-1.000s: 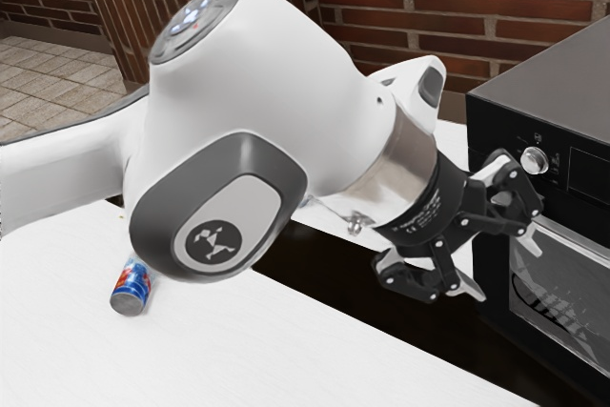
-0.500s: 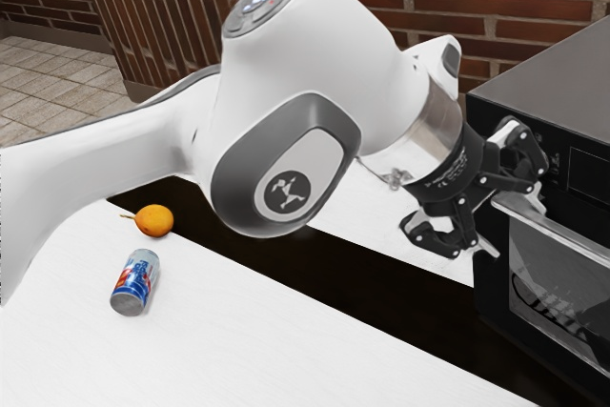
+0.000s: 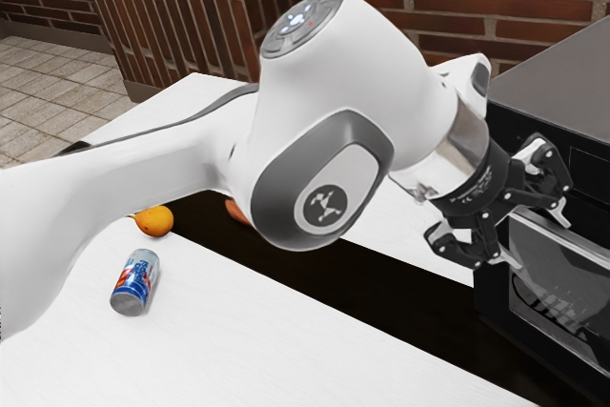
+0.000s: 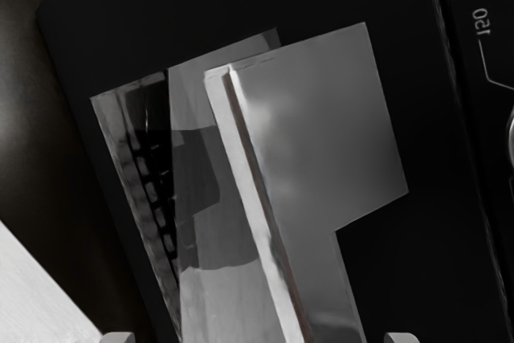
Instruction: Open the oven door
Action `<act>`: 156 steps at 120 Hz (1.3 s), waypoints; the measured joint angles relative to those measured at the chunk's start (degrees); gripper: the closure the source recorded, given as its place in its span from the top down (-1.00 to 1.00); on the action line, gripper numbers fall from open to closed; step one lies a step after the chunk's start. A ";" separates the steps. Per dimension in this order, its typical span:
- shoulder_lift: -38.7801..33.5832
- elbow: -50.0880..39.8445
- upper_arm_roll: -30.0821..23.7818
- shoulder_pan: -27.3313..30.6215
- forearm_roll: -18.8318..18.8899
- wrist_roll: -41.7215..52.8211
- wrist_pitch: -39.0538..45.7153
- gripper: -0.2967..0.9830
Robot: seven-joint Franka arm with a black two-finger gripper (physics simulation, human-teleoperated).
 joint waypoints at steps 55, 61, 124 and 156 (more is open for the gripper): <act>-3.03 -7.66 0.44 1.14 -7.18 6.36 2.88 0.03; -5.16 -10.60 0.67 0.59 -6.70 6.99 3.75 0.03; -21.28 -7.12 -8.07 39.54 2.75 16.75 -18.18 0.32; -21.27 -11.19 -8.45 43.82 1.20 19.15 -34.62 0.48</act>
